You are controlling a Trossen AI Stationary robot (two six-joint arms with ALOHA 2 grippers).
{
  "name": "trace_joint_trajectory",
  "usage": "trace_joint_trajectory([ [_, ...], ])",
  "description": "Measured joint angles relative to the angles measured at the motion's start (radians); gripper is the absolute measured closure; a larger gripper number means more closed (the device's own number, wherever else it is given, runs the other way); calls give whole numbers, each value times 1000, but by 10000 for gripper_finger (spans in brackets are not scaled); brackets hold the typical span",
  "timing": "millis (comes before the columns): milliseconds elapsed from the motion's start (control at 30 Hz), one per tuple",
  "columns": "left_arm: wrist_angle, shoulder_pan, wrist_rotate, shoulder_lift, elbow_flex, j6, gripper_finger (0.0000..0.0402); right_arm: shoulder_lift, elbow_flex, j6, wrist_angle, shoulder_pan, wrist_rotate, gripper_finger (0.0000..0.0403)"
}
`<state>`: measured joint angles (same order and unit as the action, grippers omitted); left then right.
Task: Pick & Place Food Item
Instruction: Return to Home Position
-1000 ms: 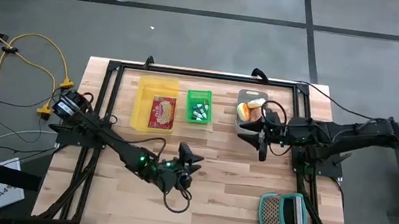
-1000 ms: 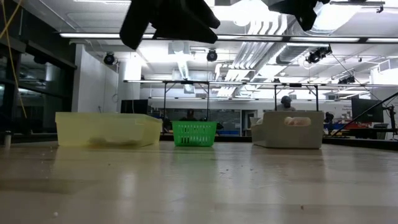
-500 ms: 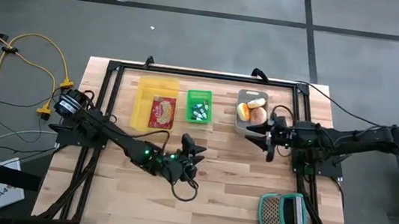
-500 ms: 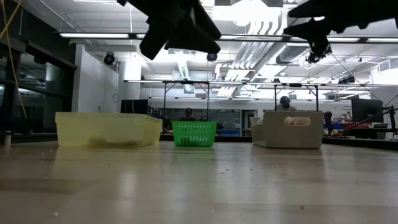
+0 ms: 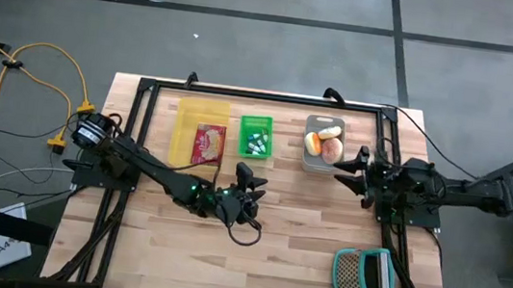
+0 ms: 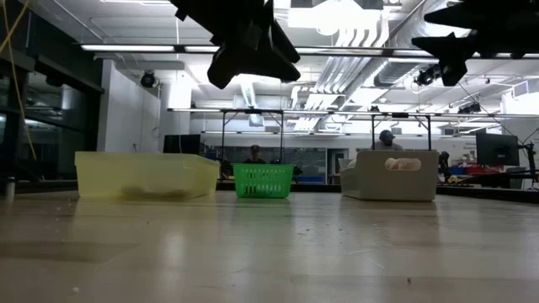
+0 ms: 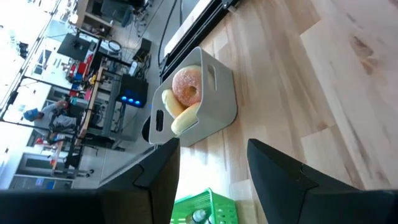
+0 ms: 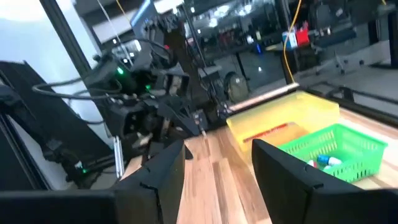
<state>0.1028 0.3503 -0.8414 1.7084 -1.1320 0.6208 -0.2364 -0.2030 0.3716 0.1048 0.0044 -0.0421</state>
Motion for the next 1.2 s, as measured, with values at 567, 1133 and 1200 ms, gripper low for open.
trace_joint_trajectory([
  [567,11,-50,0,0,0,0,222,178,148,-27,42,0,15,229],
  [1133,11,-54,0,0,0,0,222,230,194,-80,45,0,77,229],
  [1200,11,-54,0,0,0,0,222,230,194,-81,41,0,103,229],
])
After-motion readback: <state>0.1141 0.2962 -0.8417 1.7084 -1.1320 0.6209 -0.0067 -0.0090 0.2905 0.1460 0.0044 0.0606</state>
